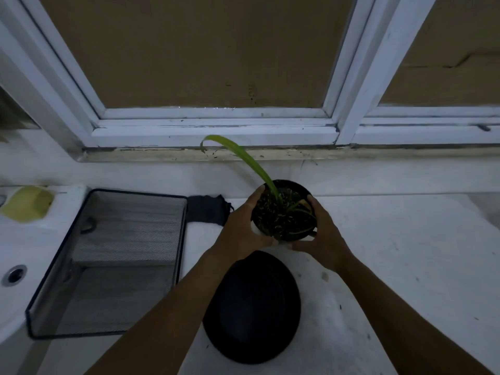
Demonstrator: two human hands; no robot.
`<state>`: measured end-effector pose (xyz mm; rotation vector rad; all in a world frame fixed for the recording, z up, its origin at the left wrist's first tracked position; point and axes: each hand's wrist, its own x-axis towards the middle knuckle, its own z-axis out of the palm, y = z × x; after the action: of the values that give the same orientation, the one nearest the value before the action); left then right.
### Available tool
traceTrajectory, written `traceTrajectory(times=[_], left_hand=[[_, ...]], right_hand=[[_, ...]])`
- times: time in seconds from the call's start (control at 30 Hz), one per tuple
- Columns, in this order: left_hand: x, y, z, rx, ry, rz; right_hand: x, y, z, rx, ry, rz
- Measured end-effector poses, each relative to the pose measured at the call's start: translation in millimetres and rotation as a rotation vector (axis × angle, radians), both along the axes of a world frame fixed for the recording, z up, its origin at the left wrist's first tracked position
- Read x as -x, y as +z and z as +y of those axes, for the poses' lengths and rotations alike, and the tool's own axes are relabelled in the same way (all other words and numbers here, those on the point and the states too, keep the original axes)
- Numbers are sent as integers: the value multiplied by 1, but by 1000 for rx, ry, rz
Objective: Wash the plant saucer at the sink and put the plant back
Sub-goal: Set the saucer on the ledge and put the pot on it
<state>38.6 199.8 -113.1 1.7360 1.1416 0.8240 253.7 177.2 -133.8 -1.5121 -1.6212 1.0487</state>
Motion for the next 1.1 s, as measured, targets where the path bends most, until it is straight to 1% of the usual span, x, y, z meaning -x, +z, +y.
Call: traceTrajectory(times=[0.13, 0.27, 0.4, 0.53, 0.73, 0.83, 0.93, 1.1], left_hand=[[13, 19, -25, -42, 5, 19], [33, 27, -63, -73, 1, 80], [53, 17, -103, -82, 17, 141], [71, 1, -131, -65, 8, 191], [83, -24, -153, -61, -9, 233], [83, -26, -155, -68, -18, 258], [83, -25, -156, -80, -58, 317], [96, -27, -167, -74, -18, 388]], right_hand=[[9, 17, -20, -26, 7, 5], [26, 22, -60, 25, -13, 32], [47, 13, -102, 58, -16, 44], [64, 2, -133, 70, -10, -15], [80, -14, -155, 98, -27, -59], [82, -18, -160, 100, -34, -81], [81, -20, -161, 97, 16, -179], [72, -14, -171, 63, 64, -432]])
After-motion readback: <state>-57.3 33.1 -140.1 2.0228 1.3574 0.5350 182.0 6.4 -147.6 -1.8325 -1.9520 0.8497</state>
